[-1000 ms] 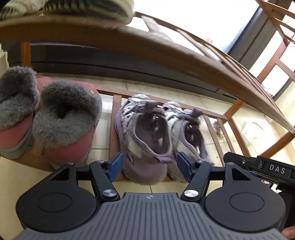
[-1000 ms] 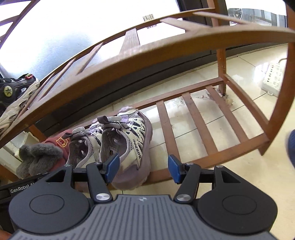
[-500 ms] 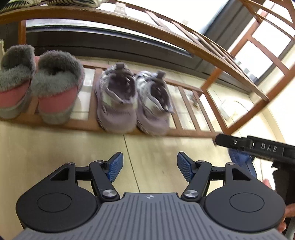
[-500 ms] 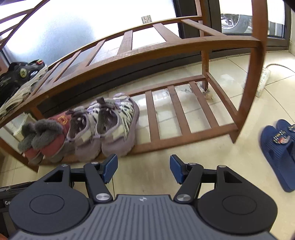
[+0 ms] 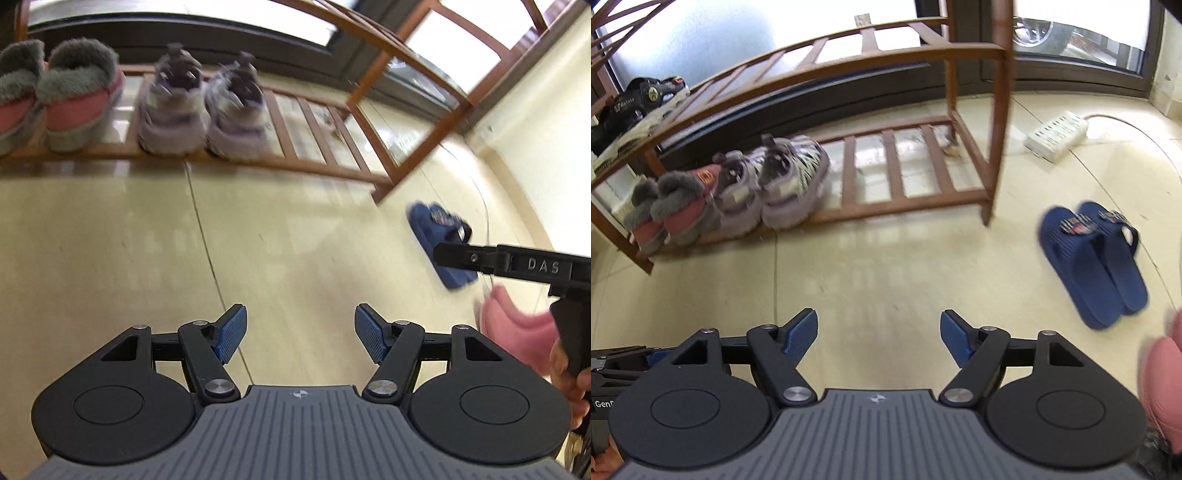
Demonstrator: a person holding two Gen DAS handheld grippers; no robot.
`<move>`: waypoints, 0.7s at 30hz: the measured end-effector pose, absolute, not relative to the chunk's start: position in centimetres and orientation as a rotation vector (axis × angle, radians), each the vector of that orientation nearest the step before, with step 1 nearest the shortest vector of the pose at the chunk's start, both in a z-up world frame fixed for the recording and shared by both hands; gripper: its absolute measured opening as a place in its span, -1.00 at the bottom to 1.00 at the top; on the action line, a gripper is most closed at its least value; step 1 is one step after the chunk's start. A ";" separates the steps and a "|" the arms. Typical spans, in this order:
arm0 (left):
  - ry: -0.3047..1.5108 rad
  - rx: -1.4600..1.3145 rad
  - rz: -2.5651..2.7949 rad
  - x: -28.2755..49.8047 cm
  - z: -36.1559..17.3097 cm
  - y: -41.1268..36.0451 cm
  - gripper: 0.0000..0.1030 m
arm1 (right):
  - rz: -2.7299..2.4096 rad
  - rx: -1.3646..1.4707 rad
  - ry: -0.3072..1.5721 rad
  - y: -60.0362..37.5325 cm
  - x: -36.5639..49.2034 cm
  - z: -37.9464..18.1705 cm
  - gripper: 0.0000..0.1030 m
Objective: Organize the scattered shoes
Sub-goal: 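Move both grippers toward the mint-green clogs on the floor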
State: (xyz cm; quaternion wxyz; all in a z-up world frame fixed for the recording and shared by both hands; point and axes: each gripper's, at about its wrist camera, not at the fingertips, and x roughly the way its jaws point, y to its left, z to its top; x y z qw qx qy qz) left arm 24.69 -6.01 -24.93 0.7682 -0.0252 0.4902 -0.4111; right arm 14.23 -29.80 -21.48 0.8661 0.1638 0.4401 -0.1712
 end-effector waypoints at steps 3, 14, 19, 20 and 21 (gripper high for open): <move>1.069 -0.027 -0.917 22.8 -25.2 -6.3 0.30 | -0.371 0.335 0.942 -30.2 11.9 -21.7 0.55; 1.087 0.101 -1.066 15.6 -26.9 -8.0 0.30 | -0.411 0.281 1.001 -31.5 2.9 -24.5 0.62; 1.095 0.158 -1.128 12.6 -27.9 -8.7 0.30 | -0.429 0.269 1.037 -32.2 -1.0 -25.8 0.63; 1.099 0.169 -1.137 12.0 -28.1 -9.0 0.30 | -0.431 0.264 1.045 -32.3 -1.6 -26.1 0.63; 1.102 0.176 -1.142 11.7 -28.2 -9.2 0.30 | -0.432 0.258 1.053 -32.5 -2.3 -26.3 0.63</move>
